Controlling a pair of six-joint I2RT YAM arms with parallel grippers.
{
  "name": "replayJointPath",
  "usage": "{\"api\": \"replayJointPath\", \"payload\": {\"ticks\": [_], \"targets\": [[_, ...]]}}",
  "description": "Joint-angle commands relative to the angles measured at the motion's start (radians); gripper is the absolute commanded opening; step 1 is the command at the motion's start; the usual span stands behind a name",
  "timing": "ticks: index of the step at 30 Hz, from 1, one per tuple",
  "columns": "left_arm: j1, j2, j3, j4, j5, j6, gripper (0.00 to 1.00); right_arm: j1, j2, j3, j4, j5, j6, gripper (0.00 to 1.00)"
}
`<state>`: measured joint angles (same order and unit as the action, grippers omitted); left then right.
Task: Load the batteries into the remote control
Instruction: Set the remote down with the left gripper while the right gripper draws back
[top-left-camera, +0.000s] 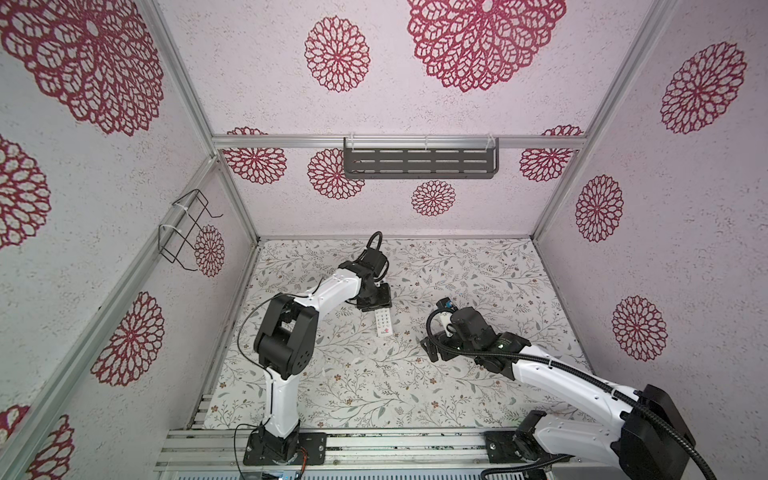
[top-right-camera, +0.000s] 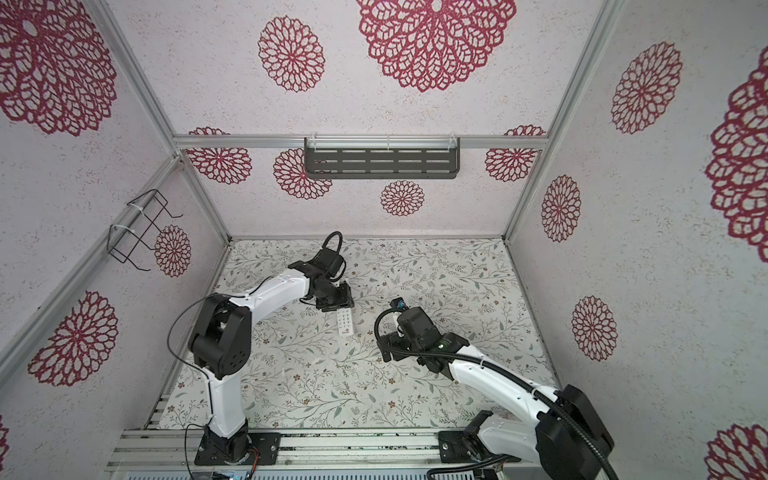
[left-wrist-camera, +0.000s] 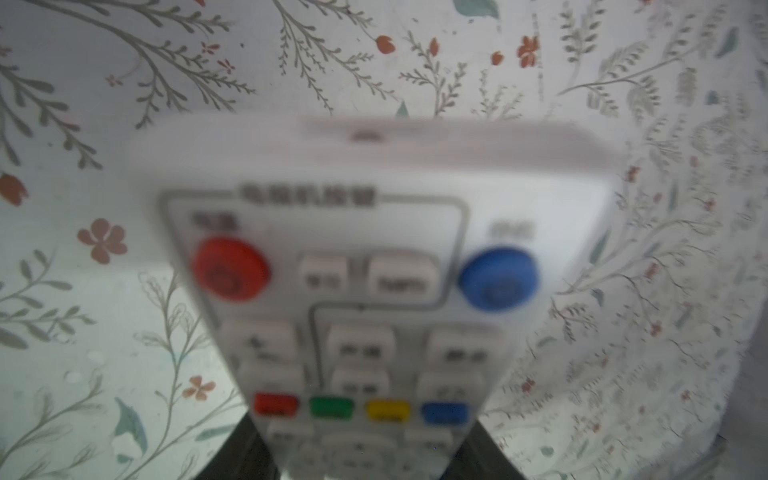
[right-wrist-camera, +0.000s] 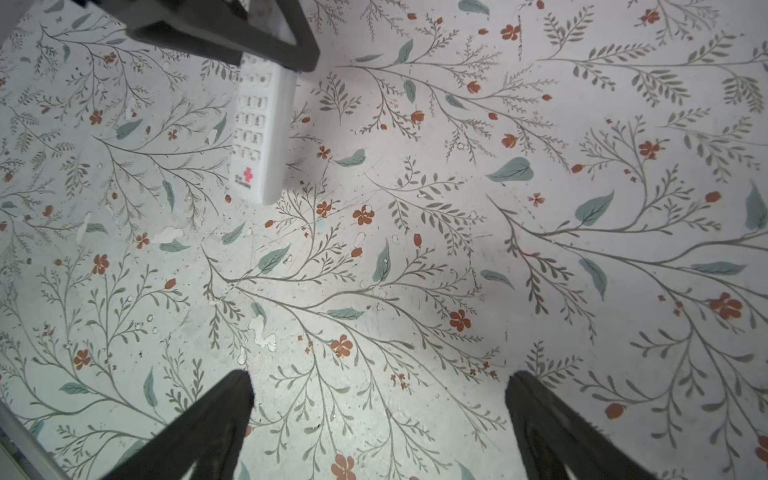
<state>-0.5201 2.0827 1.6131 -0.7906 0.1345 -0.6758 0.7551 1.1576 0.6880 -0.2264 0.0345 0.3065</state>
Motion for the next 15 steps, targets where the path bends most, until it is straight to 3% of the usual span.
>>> {"api": "replayJointPath", "payload": {"ticks": [1,15], "targets": [[-0.023,0.080,0.088,-0.126,-0.088,-0.047,0.00,-0.003,-0.041,-0.037,0.086,-0.042,-0.017,0.99],[-0.040,0.250,0.231,-0.125,-0.066,-0.136,0.00,-0.003,-0.124,-0.148,0.137,-0.068,-0.077,0.99]]}}
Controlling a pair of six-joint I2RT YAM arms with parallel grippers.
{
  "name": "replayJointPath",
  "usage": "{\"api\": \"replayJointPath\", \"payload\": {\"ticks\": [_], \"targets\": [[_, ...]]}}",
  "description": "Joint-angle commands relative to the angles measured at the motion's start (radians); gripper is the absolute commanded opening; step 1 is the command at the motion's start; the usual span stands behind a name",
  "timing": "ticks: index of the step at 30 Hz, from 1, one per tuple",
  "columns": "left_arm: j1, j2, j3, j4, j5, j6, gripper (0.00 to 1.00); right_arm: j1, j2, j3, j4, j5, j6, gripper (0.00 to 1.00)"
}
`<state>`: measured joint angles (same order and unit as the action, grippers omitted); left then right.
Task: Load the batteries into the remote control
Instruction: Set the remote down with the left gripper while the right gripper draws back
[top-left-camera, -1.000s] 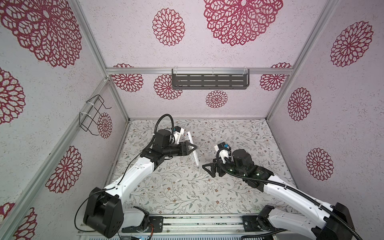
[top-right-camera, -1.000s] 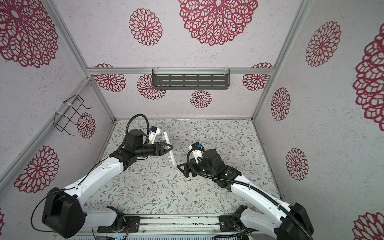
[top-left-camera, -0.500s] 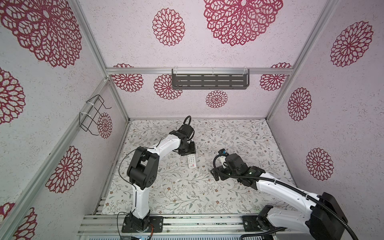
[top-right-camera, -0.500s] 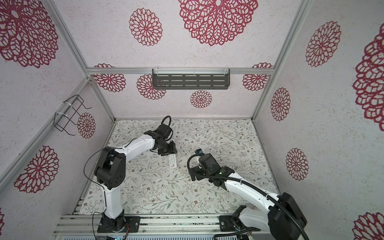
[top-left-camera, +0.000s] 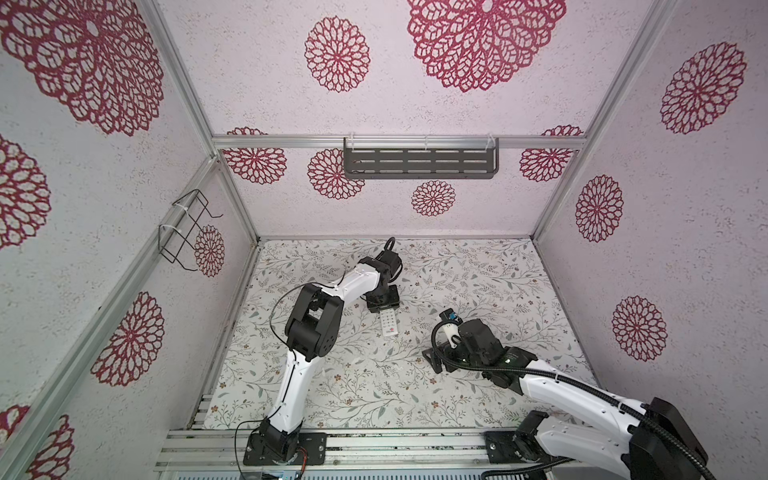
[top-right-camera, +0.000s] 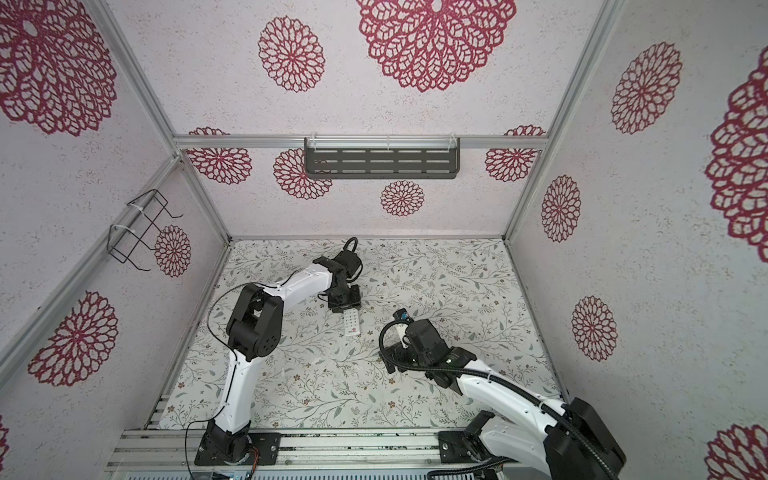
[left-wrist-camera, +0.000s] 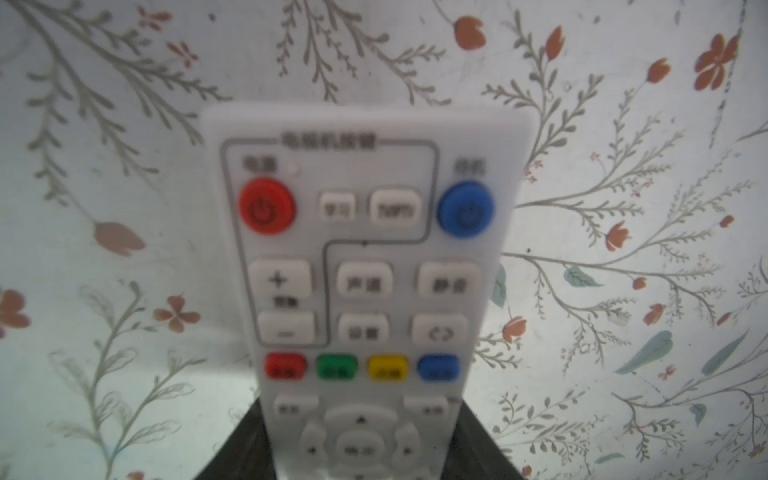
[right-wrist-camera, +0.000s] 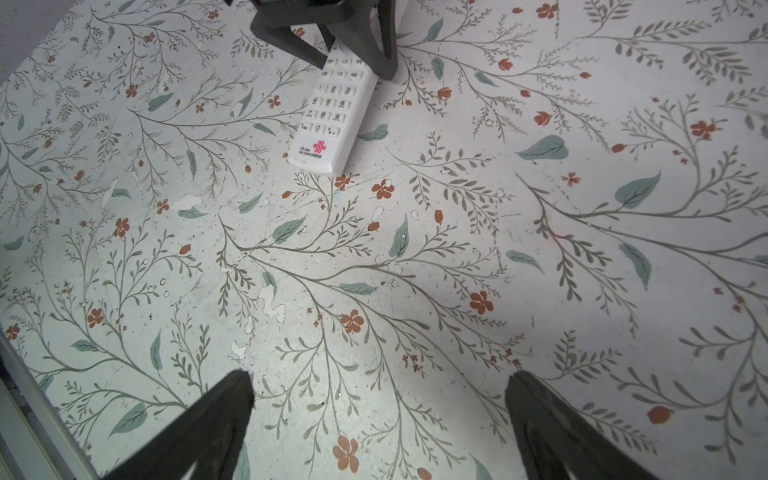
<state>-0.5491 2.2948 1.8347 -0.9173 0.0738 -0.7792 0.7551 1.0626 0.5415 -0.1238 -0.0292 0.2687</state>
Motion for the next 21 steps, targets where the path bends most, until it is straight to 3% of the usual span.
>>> {"api": "replayJointPath", "payload": {"ticks": [1,15,21], "targets": [[-0.011,0.042,0.010,0.005,-0.005,-0.036,0.02,-0.003,-0.031,-0.004,0.036,-0.008,-0.044,0.99],[-0.020,0.054,-0.002,0.071,0.026,-0.029,0.33,-0.005,-0.068,-0.005,-0.004,-0.014,-0.078,0.99],[-0.021,-0.010,-0.031,0.137,0.024,0.011,0.61,-0.005,-0.074,0.045,-0.066,-0.003,-0.075,0.99]]}}
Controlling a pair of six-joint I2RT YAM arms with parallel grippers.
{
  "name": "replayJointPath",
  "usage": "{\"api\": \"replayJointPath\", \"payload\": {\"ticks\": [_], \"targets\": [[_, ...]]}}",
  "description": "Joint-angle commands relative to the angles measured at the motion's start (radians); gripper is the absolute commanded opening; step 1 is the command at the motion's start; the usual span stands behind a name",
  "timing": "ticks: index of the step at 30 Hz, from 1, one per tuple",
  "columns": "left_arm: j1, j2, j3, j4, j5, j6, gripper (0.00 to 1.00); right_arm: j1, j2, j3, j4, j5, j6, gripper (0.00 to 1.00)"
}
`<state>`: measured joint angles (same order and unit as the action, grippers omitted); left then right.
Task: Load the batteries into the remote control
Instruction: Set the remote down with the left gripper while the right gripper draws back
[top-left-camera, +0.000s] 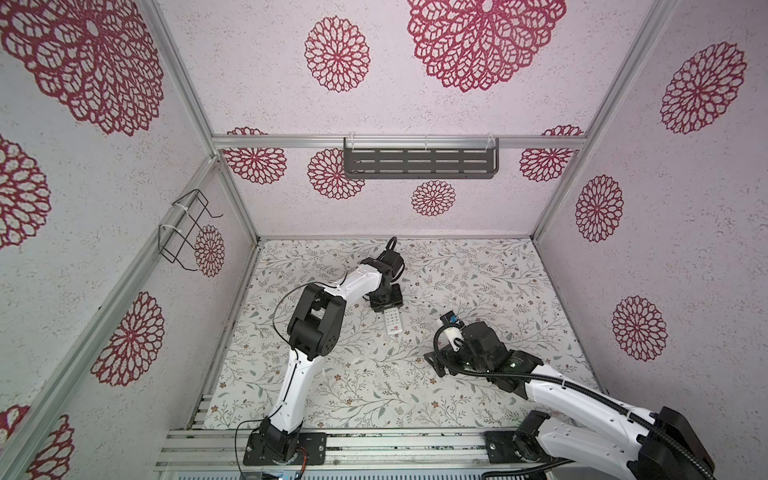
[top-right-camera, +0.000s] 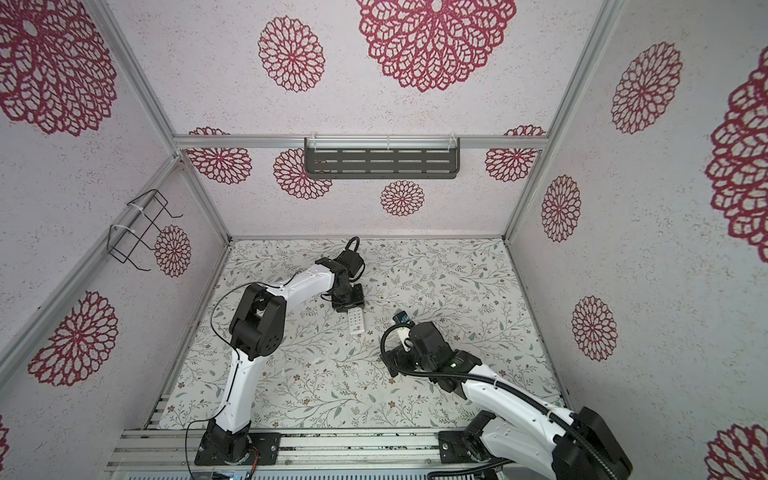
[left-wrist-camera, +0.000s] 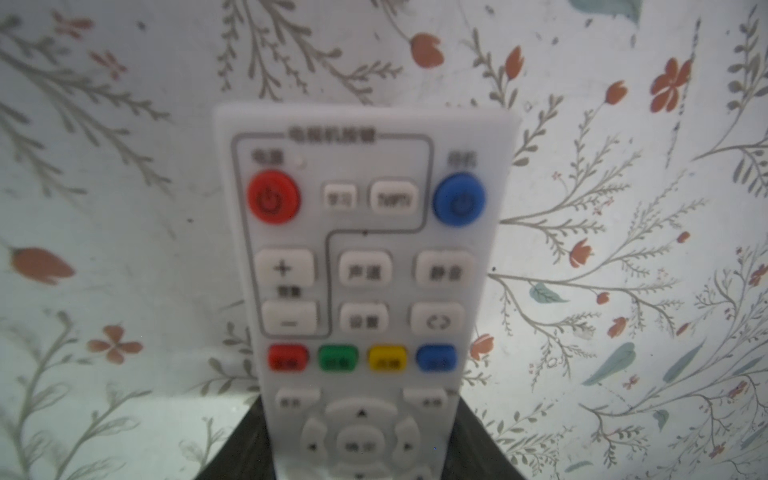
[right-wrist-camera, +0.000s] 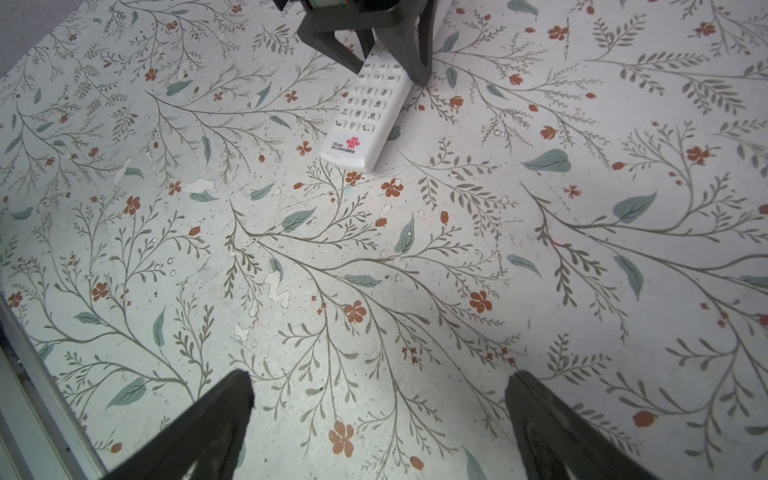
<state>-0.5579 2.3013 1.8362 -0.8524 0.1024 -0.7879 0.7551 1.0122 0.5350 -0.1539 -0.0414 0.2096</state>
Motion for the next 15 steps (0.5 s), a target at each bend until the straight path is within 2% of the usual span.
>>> {"api": "replayJointPath", "payload": {"ticks": [1,5,10,15], "targets": [[-0.011,-0.030,-0.040,0.087,-0.003,0.029,0.64,-0.004,-0.028,0.060,-0.047,0.012,-0.016,0.99],[-0.007,-0.077,-0.052,0.120,-0.001,0.071,0.78,-0.005,-0.043,0.113,-0.107,0.061,-0.034,0.99],[0.002,-0.152,-0.068,0.143,-0.008,0.153,1.00,-0.005,-0.048,0.192,-0.214,0.211,-0.077,0.99],[0.029,-0.304,-0.140,0.188,-0.054,0.262,0.97,-0.025,-0.061,0.238,-0.217,0.267,-0.151,0.99]]}}
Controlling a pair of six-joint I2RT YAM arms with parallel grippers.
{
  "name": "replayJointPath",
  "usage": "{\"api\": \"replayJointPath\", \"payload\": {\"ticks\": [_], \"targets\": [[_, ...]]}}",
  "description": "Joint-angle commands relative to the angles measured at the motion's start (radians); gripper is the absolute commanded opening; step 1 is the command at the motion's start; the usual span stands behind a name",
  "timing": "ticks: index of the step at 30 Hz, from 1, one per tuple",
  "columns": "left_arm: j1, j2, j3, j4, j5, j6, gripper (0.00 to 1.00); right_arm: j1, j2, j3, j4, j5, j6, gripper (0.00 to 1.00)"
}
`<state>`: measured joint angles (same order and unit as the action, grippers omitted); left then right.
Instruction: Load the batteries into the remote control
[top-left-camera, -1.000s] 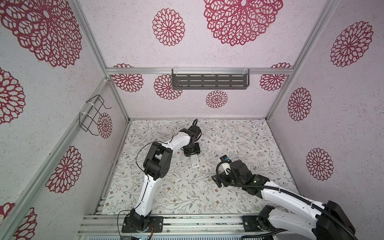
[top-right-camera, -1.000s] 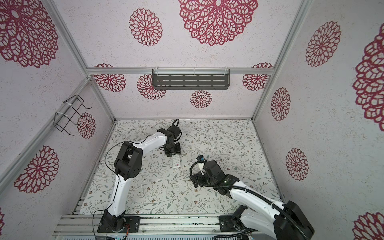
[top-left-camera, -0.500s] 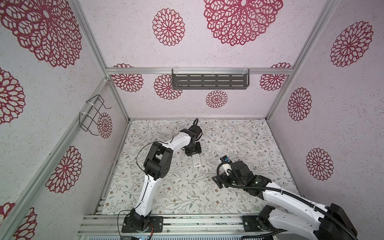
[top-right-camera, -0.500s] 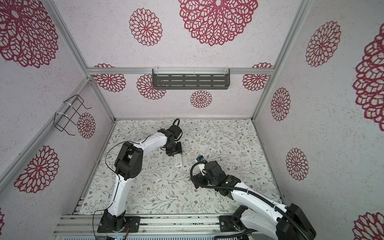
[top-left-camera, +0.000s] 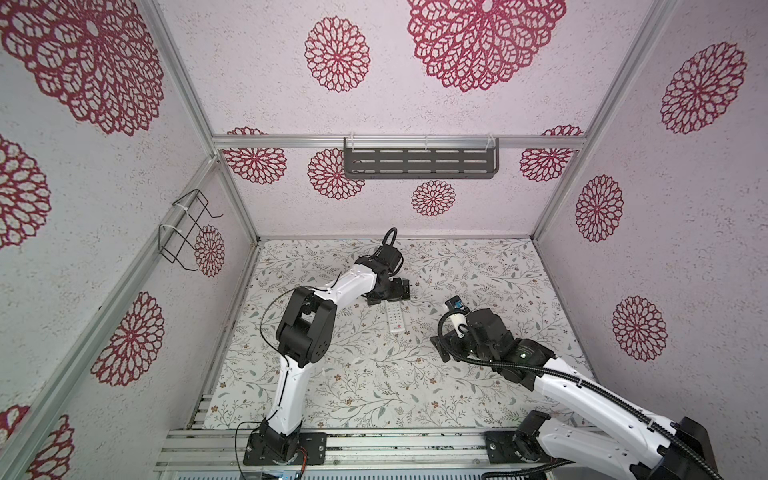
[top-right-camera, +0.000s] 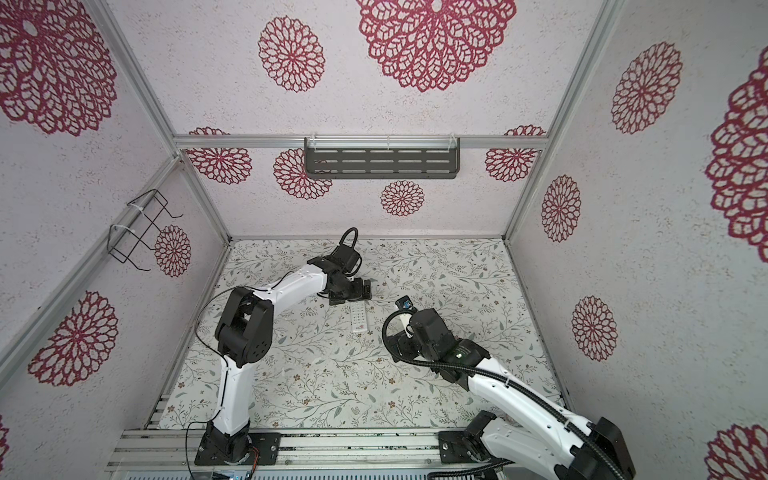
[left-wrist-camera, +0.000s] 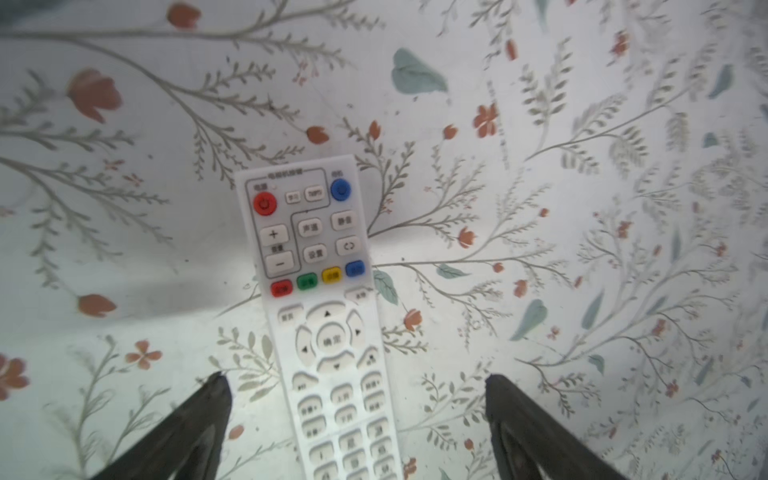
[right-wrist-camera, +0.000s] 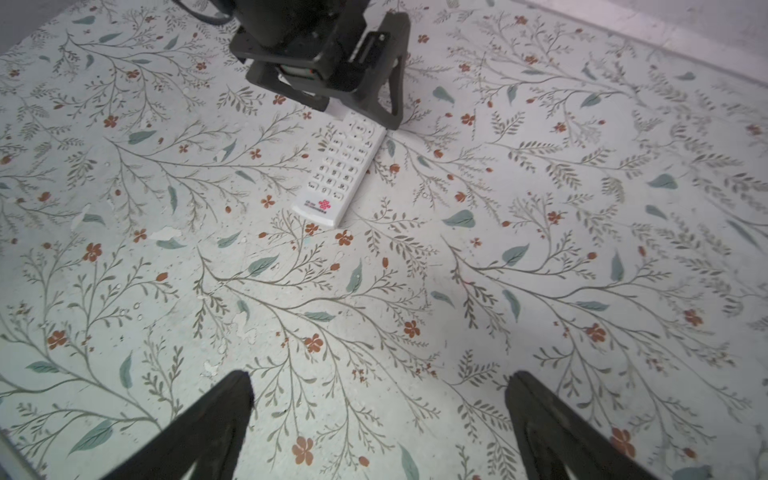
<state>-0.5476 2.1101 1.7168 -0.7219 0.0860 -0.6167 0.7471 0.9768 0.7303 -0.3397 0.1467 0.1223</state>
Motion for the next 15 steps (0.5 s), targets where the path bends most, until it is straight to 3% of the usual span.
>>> {"api": "replayJointPath", "payload": {"ticks": [1,4,9,15], "targets": [[0.031,-0.165,-0.040,0.063,-0.055,0.112,0.97,-0.030,-0.023,0.056,-0.027,0.075,-0.073,0.99],[0.075,-0.292,-0.109,0.106,-0.132,0.164,0.97,-0.078,-0.012,0.073,0.002,0.045,-0.100,0.99],[0.176,-0.486,-0.246,0.192,-0.285,0.239,0.97,-0.245,0.053,0.094,0.032,-0.073,-0.084,0.99],[0.261,-0.742,-0.614,0.547,-0.625,0.447,0.97,-0.418,0.160,0.100,0.087,-0.083,-0.113,0.99]]}}
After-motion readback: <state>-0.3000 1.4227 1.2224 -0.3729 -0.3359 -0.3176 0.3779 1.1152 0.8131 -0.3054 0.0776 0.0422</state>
